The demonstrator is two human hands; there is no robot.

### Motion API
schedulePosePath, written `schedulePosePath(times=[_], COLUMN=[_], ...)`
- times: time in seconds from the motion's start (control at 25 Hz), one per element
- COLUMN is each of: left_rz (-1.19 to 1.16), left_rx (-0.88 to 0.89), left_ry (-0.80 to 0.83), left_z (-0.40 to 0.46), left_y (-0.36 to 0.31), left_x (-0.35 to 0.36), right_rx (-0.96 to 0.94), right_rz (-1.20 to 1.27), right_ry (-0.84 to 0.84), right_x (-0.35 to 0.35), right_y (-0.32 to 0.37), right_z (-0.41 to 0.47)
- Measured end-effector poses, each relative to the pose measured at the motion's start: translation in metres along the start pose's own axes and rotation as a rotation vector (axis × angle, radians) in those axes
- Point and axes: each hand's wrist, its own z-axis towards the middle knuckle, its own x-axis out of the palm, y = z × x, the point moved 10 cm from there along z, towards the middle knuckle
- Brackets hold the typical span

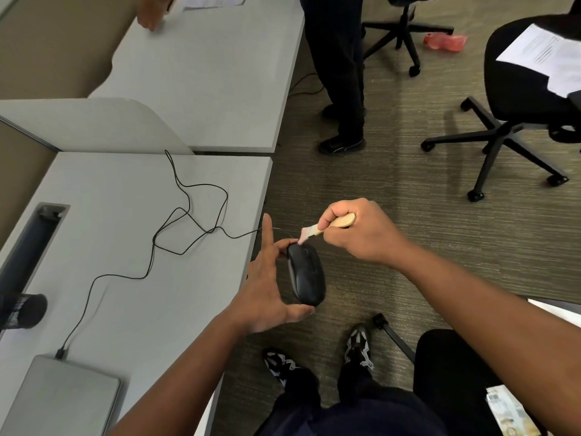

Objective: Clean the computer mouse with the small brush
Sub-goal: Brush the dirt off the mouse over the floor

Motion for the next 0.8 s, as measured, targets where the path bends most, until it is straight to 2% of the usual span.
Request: schedulePosePath(times=[0.16, 0.32, 0.56, 0.72, 0.8], left_rz=[-0.03, -0.029, -0.034, -0.024, -0.023], left_rx=[-0.016, -0.014, -0.017, 0.0, 0.021], left_ry=[0.02, 0.017, 0.023, 0.03, 0.037], left_z=[0.0013, 0.0007, -0.0008, -0.0021, -0.0033], left_y=[0.0059, 0.0063, 0.0094, 0.0084, 0.0062], left_x=[0.0025, 0.0035, 0.0054, 0.0062, 0.0085], right_rx=[-0.018, -0.012, 0.011, -0.001, 0.004], right_rz=[0.02, 0.029, 0.016, 0.044, -0.01], right_ry=[-0.046, 0.027, -0.035, 0.033, 0.009], right_x=[-0.0026, 0.0039, 0.0001, 0.0056, 0.0042], right_y=[0.0002, 0.0044, -0.0015, 0.0052, 0.0039], right_z=[-0.0025, -0.0029, -0.0051, -0.007, -0.0061])
